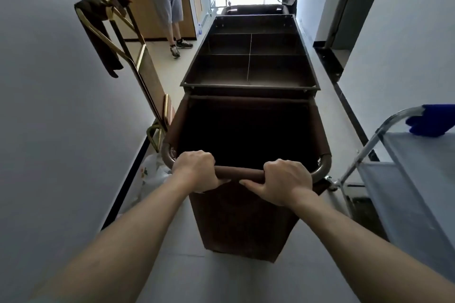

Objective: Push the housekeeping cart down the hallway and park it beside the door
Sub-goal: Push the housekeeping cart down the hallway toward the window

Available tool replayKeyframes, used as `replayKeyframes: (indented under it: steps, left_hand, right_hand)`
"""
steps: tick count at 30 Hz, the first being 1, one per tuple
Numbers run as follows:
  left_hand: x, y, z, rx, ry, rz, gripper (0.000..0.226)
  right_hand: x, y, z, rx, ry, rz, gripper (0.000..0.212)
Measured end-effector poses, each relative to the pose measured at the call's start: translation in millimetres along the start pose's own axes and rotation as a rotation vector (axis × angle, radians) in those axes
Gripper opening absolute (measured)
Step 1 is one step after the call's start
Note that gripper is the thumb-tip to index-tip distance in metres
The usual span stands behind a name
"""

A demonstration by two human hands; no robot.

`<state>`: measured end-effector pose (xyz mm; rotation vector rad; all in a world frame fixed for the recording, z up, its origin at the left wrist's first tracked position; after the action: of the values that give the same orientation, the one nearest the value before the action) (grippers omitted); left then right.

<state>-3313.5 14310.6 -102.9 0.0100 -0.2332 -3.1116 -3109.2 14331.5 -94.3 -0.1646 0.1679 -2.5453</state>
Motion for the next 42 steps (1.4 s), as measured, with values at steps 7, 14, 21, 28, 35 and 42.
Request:
replayKeyframes:
  steps: [7,14,21,28,35,42]
  left_hand:
    - [26,-94,7,-0.021,-0.021,0.016,0.054]
    - [43,-189,16,-0.014,-0.038,0.019,0.06]
    - [57,-296,31,0.034,-0.053,0.032,0.059]
    - [75,-404,41,0.09,-0.002,-0.03,0.058]
    - [90,-493,56,0.118,0.039,-0.054,0.039]
    - [102,-577,68,0.105,0.061,-0.051,0.013]
  right_hand:
    - [-30,-88,-12,0.016,0.026,0.012,0.069]
    - [-67,-172,-20,0.017,0.014,0.013,0.067]
    - [-111,-271,-32,0.015,0.051,-0.026,0.07]
    - [-153,-366,-45,0.044,0.053,-0.062,0.072]
    - [-190,-451,-54,0.044,0.071,-0.048,0.072]
    - [-229,-530,-67,0.027,0.101,-0.035,0.075]
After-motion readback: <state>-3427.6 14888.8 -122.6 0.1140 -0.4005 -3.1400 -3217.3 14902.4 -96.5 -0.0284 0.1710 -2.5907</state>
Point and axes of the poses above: each hand's wrist, its own y-axis away from the middle knuckle, its own z-axis out of the back of the hand, x = y × z, the point moved 7 cm from there along -y, towards the middle knuckle, and after that the axes turned 5 degrees about x, right-handed, at the moved point
